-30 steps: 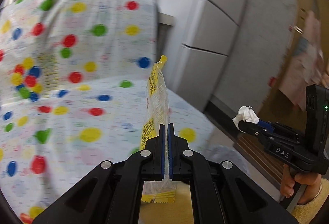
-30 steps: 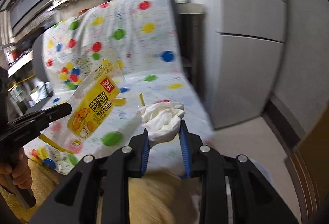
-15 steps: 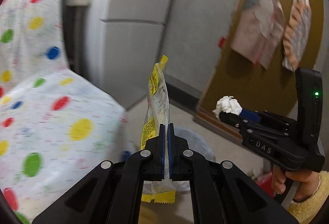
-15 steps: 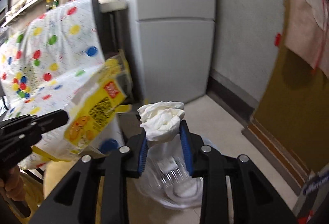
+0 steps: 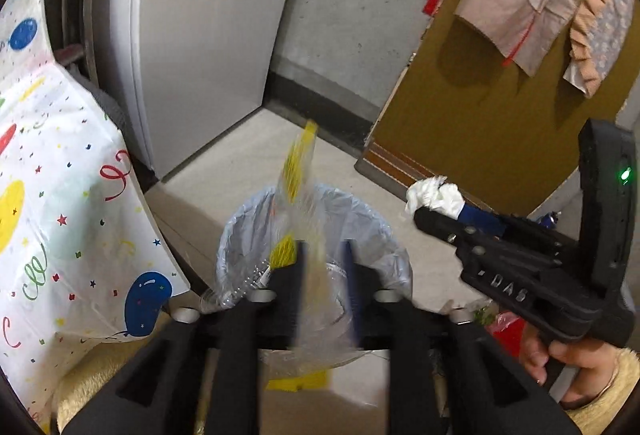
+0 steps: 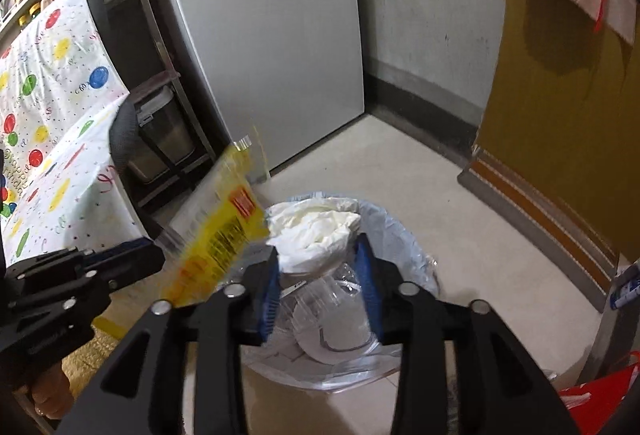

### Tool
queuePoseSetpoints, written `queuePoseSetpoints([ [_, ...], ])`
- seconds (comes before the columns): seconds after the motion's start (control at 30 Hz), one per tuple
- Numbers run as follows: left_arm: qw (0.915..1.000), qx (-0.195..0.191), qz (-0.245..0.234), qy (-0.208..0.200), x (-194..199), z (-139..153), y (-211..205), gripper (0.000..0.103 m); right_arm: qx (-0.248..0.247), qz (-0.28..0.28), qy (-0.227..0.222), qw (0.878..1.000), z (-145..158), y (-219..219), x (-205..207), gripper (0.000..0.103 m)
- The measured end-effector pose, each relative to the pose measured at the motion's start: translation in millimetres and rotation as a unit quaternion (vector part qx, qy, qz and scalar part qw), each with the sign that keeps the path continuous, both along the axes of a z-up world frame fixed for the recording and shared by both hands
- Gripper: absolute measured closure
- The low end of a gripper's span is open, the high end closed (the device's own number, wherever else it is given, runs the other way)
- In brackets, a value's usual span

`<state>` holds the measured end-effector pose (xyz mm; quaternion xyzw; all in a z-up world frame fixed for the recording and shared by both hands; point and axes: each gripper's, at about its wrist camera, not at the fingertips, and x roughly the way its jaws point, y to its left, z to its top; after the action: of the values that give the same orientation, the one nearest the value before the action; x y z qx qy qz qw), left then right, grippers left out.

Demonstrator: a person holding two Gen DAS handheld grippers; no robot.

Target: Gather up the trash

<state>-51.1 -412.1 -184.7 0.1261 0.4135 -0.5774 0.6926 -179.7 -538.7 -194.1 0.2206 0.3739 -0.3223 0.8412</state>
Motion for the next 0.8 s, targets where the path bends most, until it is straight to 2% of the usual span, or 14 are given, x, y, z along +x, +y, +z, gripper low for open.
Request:
queuePoseSetpoints([
  [0.03, 1.0, -0.004, 0.003, 0.003, 3, 1, 1, 0.058, 0.002, 0.001, 0.003, 1.0, -1, 0, 1, 0.055],
  [0.07, 0.9999, -0.008, 0.008, 0.002, 6, 2, 2, 0.056, 0.0, -0.002, 0.008, 1.0, -3, 0, 2, 0.054],
  [0.2, 0.9995, -0.017, 0.028, 0.001, 16, 14, 12, 0.056, -0.005, -0.009, 0.01, 1.0, 4, 2, -1, 0.054],
  [0.37, 0.9971, -0.032, 0.064, -0.025, 27, 39, 39, 0.055, -0.023, -0.007, 0.019, 1.0, 21, 13, -6, 0.046],
  [0.4, 0.9964, -0.034, 0.072, -0.03, 30, 44, 48, 0.052, -0.023, -0.005, 0.019, 1.0, 24, 15, -6, 0.038],
  [0.43, 0.9958, -0.037, 0.077, -0.032, 32, 47, 54, 0.043, -0.023, -0.001, 0.02, 1.0, 26, 18, -6, 0.03],
  [0.53, 0.9934, -0.05, 0.097, -0.037, 38, 56, 79, 0.041, -0.035, 0.001, 0.029, 0.999, 34, 29, -8, 0.029],
  [0.6, 0.992, -0.044, 0.109, -0.045, 40, 60, 89, 0.041, -0.04, 0.003, 0.02, 0.999, 45, 37, -10, 0.029],
  [0.63, 0.991, -0.038, 0.116, -0.055, 41, 62, 94, 0.038, -0.047, 0.004, 0.016, 0.999, 52, 44, -12, 0.029],
  [0.67, 0.9898, -0.033, 0.122, -0.065, 41, 64, 97, 0.03, -0.054, 0.004, 0.013, 0.998, 57, 49, -12, 0.029],
  [0.8, 0.9819, -0.012, 0.155, -0.108, 37, 77, 118, 0.021, -0.09, 0.009, 0.012, 0.996, 85, 82, -17, 0.029],
])
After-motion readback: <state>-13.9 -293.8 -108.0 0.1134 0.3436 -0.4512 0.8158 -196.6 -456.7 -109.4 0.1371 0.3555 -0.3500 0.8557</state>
